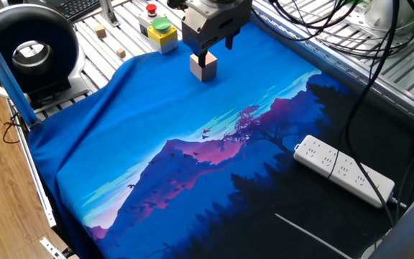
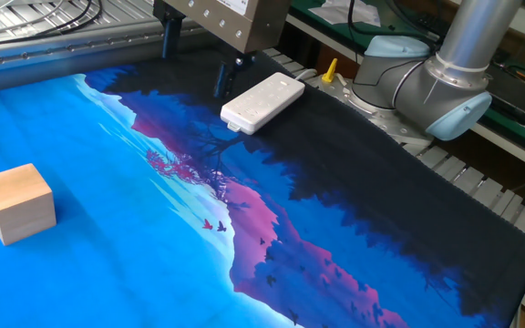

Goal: Hold a small block with the gripper and sweep it from left to right on the table

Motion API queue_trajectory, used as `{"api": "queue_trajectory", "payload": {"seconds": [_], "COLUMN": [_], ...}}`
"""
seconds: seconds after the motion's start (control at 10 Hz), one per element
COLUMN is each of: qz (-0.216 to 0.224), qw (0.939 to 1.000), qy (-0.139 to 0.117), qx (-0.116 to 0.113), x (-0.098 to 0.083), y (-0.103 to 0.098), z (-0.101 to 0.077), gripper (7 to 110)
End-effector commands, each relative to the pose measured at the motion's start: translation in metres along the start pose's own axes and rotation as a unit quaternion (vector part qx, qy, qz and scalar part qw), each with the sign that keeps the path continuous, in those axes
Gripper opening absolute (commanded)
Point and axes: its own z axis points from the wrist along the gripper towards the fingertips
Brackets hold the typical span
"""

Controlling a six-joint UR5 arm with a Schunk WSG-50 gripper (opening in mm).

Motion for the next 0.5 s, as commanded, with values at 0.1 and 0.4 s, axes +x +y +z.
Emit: {"api": "queue_trajectory", "payload": {"seconds": [0.1, 0.4], "qz": [-0.011, -0.022], "qw": [0.9999, 0.9993], "qy": [-0.009, -0.030], "qx": [-0.002, 0.009], "x": [-0.010, -0.023], "y": [-0.002, -0.012], "z": [-0.004, -0.003], "gripper": [7, 7]}}
